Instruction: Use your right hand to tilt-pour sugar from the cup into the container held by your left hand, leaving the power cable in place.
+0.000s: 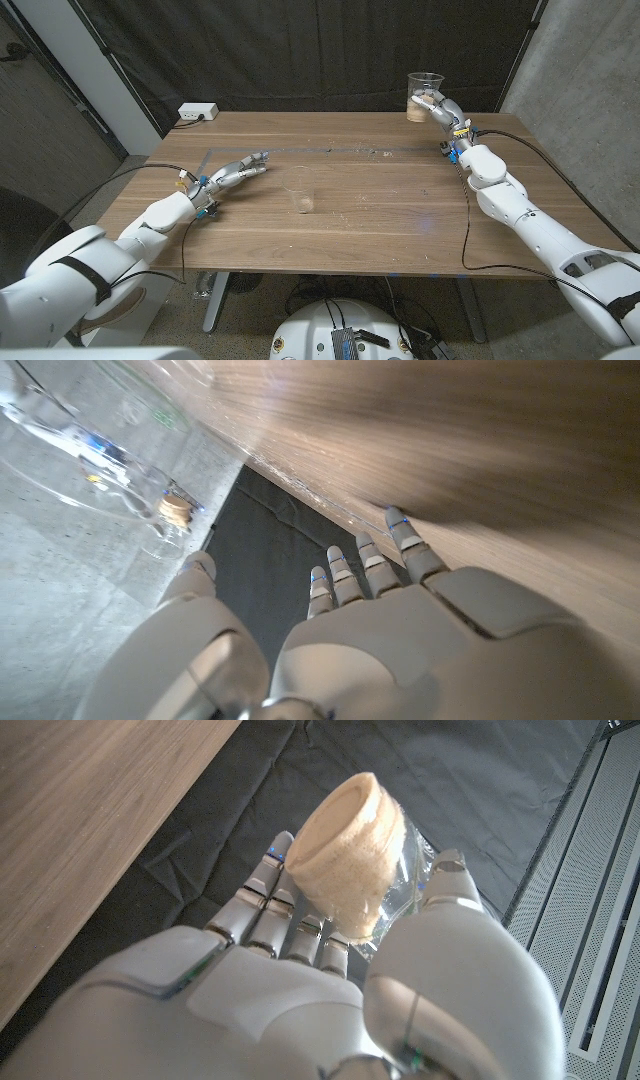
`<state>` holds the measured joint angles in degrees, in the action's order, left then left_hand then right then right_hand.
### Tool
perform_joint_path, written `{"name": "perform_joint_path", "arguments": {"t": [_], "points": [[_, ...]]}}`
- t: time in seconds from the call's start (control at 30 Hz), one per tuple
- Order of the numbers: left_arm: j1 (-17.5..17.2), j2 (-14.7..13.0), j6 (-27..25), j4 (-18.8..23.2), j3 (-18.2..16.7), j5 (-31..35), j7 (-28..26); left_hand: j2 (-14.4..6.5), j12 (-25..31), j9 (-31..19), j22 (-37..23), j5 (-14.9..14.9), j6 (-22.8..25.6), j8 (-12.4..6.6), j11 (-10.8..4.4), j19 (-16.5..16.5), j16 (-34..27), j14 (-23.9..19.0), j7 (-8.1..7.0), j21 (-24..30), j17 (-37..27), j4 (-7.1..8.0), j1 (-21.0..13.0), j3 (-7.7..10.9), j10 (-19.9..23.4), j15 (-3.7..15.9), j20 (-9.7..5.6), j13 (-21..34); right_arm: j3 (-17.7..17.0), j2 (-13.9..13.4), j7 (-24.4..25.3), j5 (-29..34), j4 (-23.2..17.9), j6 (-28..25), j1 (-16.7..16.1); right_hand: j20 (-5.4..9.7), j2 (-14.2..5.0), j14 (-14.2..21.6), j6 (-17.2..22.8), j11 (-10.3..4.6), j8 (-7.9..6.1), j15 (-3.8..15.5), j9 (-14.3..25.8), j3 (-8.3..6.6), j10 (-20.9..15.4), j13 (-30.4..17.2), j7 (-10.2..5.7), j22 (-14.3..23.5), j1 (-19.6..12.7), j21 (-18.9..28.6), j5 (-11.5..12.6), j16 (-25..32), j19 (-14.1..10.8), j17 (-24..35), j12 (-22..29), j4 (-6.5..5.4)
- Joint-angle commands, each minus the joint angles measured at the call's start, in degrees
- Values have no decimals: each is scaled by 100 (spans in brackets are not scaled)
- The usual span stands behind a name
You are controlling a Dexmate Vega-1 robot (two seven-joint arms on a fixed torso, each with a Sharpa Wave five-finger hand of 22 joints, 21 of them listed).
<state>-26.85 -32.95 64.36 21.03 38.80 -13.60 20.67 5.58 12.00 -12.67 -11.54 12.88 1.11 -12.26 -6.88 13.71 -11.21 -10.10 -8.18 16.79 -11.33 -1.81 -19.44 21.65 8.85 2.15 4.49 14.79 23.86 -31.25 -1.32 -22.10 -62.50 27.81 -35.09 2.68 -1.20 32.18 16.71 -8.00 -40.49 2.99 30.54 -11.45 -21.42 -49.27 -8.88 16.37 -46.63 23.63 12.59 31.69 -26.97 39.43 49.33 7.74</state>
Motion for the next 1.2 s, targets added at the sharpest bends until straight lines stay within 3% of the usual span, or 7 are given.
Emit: {"name": "perform_joint_path", "arguments": {"t": [0.03, 0.4, 0.7, 0.93, 1.2], "points": [[-52, 5, 781, 35, -72, 101, -194, 47, 32, -10, -8, 66, 11, -24, -39, -1, -14, -13, 4, -20, -21, -7, 32, -41, 34, 490, -7, 7, -7, 12, -160, -111, 269, 172, 103, 490, -45, 50, 41, -12, -32, 1026, 9, 12, -42, -20, 9, 13, 3, 32, 40, -38, 25, 28, 29, 18], [-199, -71, 989, 47, 18, 605, -867, 77, 58, -11, -11, 117, 57, -51, -48, 8, -28, -30, -6, -21, -22, -3, 50, -73, 93, 519, -32, 10, -32, -138, -111, -85, -14, 60, -9, 485, -51, 67, 74, -6, -42, 1026, -12, 15, -82, -23, -2, 12, 3, 36, 50, -66, 44, 46, 26, 11], [-112, -218, 1049, 67, 397, 1183, -1462, 118, 40, -10, -11, 169, -17, -30, -48, -52, -4, 45, -11, -50, -22, -12, 52, -105, 44, 503, -26, 12, -62, -264, -12, -22, -338, -109, -79, 487, -52, 74, 80, -8, -49, 1026, -14, 19, -94, -29, -3, 11, 3, 43, 55, -89, 47, 59, 19, 9], [-46, -326, 1110, 77, 655, 1269, -1600, 295, 8, -7, -8, 222, -137, -1, -76, -117, 19, 141, 16, -88, -16, -77, 33, -206, -55, 489, -31, 14, -71, -312, -5, 4, -430, -168, -96, 488, -63, 87, 91, -22, -57, 1027, -17, 18, -96, -39, -8, 10, 0, 49, 59, -100, 47, 70, 16, 6], [-127, -408, 1209, 86, 686, 942, -1306, 523, -32, -15, -8, 232, -308, 25, -76, -277, 30, 261, 121, -169, -21, -134, 124, -452, -220, 449, 21, 19, -45, -311, 10, 39, -467, -256, -88, 488, -85, 102, 124, -31, -72, 1027, -27, 15, -138, -35, -19, 8, -1, 54, 62, -120, 56, 88, 11, -1]]}}
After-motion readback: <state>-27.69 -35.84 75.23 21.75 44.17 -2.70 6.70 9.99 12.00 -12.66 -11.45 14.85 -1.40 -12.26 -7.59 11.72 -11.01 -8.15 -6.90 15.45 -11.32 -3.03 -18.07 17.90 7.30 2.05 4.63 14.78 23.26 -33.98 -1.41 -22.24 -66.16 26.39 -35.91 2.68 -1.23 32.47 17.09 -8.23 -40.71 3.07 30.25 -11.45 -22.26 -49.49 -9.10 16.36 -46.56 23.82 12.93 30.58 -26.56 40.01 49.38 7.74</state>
